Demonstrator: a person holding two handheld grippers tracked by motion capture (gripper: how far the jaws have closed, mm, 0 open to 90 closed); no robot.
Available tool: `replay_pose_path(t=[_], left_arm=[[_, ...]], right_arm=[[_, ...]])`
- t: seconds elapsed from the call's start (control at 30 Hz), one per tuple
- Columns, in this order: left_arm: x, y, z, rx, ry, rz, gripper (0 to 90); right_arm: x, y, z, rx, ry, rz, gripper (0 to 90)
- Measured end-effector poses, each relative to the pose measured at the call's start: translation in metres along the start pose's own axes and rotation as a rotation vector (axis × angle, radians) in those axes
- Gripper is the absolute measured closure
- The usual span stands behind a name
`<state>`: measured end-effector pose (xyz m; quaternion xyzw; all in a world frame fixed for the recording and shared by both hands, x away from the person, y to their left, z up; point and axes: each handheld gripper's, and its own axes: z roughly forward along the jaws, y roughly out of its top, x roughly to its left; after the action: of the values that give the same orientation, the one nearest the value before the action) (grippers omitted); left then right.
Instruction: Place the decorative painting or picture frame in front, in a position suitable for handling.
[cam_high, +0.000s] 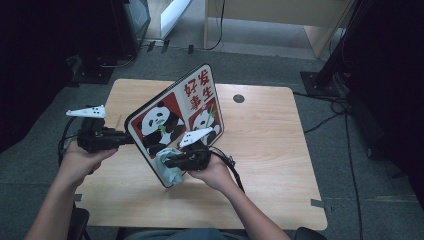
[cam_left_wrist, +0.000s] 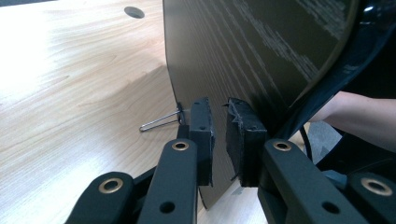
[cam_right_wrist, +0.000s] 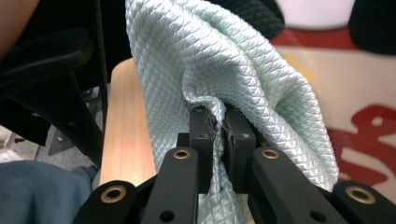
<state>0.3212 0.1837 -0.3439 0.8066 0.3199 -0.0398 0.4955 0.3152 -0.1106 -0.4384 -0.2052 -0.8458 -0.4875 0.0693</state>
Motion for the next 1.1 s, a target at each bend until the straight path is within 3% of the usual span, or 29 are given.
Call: replay_pose_path(t=[0.2,0.7,0.87,0.97,1.1], left_arm=[[0.0,0.0,0.0,-0.002,0.002,0.002,80.7],[0.001,-0.002,0.001,0.002,0.006,0.005,79.2],[0.001,-0.002,0.002,0.005,0.008,0.007,78.2],[0.003,-0.003,0.002,0.003,0.0,0.001,77.0],[0.005,-0.003,0.001,-0.003,0.003,0.0,74.6]], right_arm=[[-0.004,-0.014,0.004,0.003,0.001,0.007,84.3],[-0.008,-0.039,0.016,0.087,-0.019,0.028,84.2],[-0.008,-0.043,0.018,0.091,-0.023,0.036,84.1],[-0.009,-0.041,0.018,0.11,-0.014,0.074,84.1],[-0.006,-0.038,0.018,0.13,-0.03,0.058,84.0]])
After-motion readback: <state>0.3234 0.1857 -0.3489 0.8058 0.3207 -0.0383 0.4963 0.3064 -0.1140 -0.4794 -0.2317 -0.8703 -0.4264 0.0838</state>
